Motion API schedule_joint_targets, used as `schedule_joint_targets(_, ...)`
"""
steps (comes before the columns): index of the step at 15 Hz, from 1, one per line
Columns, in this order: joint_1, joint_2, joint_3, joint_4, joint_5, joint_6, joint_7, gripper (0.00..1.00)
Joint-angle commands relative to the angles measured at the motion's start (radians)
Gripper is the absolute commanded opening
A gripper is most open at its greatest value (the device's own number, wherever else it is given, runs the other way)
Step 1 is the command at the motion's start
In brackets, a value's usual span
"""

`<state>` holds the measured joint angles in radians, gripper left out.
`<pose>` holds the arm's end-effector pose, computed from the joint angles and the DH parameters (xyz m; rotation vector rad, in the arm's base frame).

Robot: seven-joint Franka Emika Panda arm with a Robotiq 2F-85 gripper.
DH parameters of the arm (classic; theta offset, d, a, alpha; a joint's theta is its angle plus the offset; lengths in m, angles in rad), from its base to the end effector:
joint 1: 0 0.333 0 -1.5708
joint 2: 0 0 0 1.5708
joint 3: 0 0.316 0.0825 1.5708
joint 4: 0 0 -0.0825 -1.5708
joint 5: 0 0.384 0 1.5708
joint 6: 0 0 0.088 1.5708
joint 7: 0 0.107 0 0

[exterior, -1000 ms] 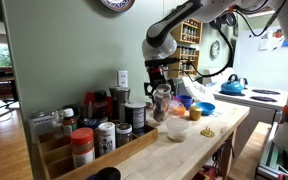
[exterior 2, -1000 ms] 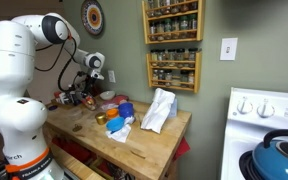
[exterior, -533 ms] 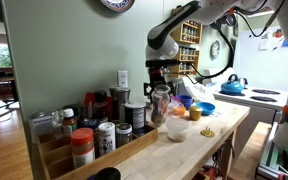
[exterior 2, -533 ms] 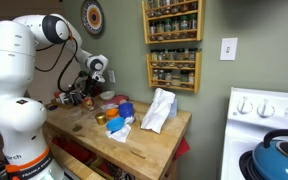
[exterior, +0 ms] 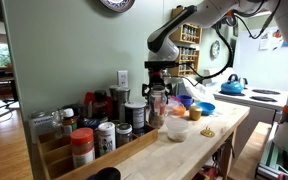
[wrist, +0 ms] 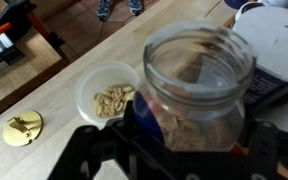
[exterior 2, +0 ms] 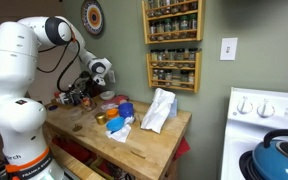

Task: Transfer the contents of the labeled plastic bottle to the plastic bowl

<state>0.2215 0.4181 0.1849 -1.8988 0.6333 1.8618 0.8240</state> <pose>0.5210 0.2692 0.2717 -2.5120 0.9863 1.0260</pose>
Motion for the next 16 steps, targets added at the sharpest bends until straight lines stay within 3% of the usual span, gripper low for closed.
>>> schedule_joint_targets(1, 0.004, 0.012, -0.01, -0.013, 0.048, 0.008, -0.004, 0.63)
schedule_joint_targets(6, 0.005, 0.029, -0.014, -0.01, 0.076, 0.001, -0.005, 0.63)
schedule_joint_targets(7, 0.005, 0.029, -0.015, -0.009, 0.079, 0.001, -0.002, 0.85)
schedule_joint_targets(8, 0.004, 0.029, -0.018, -0.01, 0.081, 0.001, 0.0, 0.97)
schedule_joint_targets(16, -0.001, 0.001, -0.046, -0.018, 0.069, 0.004, 0.015, 1.0)
